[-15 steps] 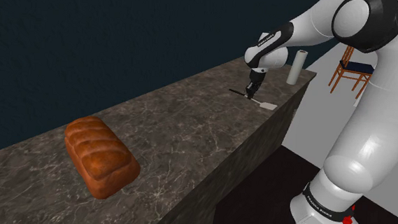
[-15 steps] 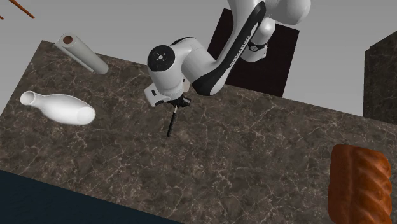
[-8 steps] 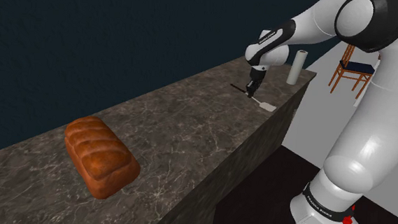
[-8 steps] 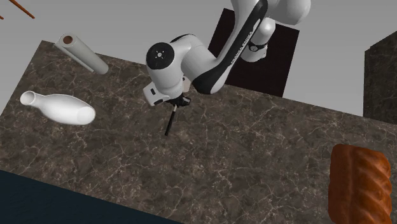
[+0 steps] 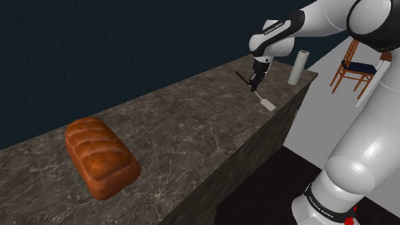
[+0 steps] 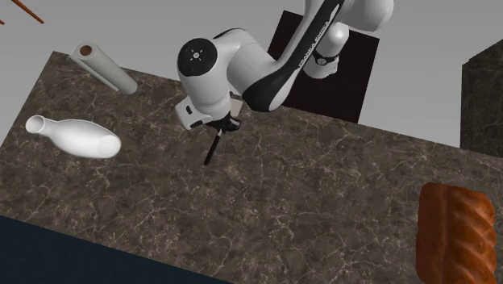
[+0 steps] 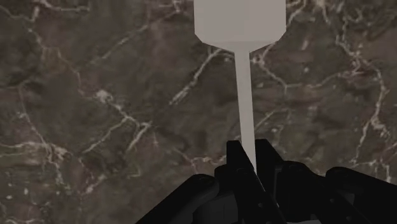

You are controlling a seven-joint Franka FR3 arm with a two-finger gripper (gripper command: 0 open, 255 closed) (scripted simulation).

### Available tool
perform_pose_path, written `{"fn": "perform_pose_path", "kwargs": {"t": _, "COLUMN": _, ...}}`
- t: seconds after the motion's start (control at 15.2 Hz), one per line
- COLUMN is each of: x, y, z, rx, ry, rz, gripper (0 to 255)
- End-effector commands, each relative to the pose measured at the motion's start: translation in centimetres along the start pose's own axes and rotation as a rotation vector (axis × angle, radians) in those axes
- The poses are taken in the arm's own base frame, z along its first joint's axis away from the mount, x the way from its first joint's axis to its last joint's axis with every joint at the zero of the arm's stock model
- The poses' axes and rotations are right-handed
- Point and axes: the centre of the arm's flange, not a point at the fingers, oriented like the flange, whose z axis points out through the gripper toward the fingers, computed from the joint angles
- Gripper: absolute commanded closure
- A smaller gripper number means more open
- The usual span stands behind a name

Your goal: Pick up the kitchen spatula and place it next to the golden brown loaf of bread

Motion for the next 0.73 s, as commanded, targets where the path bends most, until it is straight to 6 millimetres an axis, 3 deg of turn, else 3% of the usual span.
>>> {"fn": "perform_pose_path", "kwargs": {"t": 0.0, "x": 0.0, "y": 0.0, "z": -1.2, "rx": 0.0, "ry": -0.001, "rz": 0.0, "gripper": 255}}
{"fn": "perform_pose_path", "kwargs": {"t": 0.66, "x": 0.4, "y": 0.0, "z": -6.4, "rx": 0.0, "ry": -0.001, "rz": 0.0, "gripper": 255}}
